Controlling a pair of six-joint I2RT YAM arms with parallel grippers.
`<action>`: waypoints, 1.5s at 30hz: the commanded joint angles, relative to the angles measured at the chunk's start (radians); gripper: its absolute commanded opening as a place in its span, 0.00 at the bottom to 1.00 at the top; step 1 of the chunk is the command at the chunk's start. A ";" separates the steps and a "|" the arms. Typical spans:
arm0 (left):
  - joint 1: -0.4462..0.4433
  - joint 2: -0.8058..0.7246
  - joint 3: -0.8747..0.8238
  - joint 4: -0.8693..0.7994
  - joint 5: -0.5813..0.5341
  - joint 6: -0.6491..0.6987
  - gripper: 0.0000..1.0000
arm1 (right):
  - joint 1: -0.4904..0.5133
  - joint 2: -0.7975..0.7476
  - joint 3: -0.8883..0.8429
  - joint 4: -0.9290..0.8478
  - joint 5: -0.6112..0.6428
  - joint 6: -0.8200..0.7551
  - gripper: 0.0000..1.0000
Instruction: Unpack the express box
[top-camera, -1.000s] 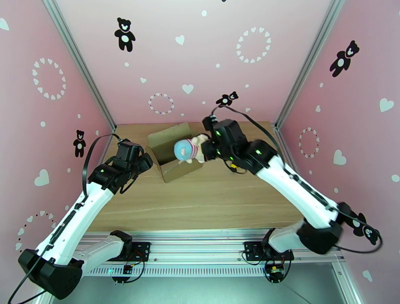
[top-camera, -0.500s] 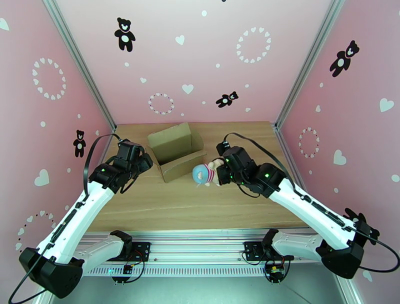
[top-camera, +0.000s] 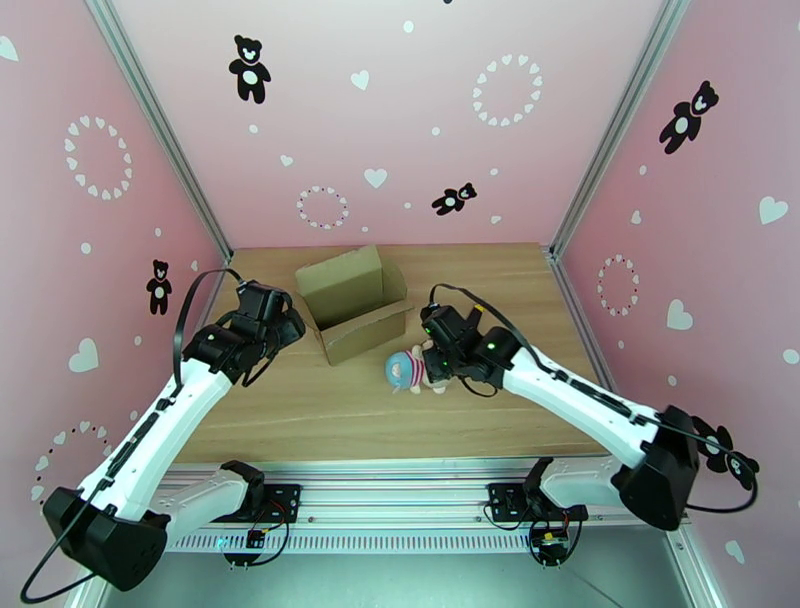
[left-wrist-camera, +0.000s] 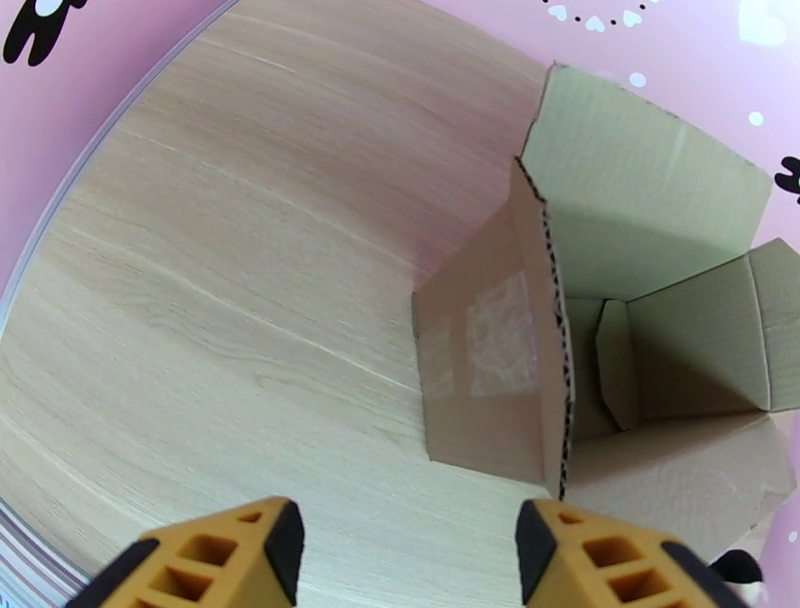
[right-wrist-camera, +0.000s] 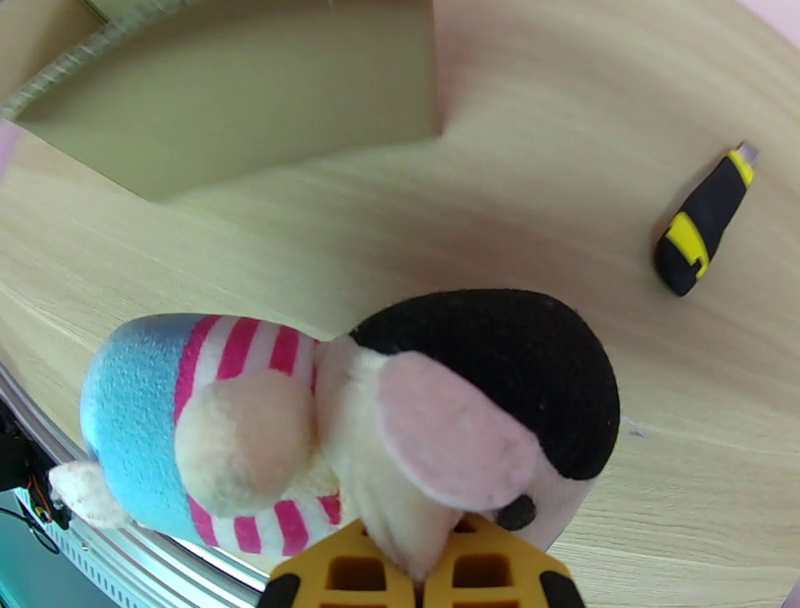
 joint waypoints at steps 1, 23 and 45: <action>0.007 0.019 -0.008 -0.010 -0.026 -0.007 0.63 | 0.002 0.060 0.004 0.028 -0.025 0.020 0.00; 0.007 0.044 0.004 -0.024 -0.084 0.011 0.63 | -0.044 0.300 0.137 0.030 -0.100 0.001 0.37; 0.007 -0.010 0.010 -0.026 -0.093 0.059 0.70 | -0.174 0.023 0.061 -0.023 -0.036 0.047 0.74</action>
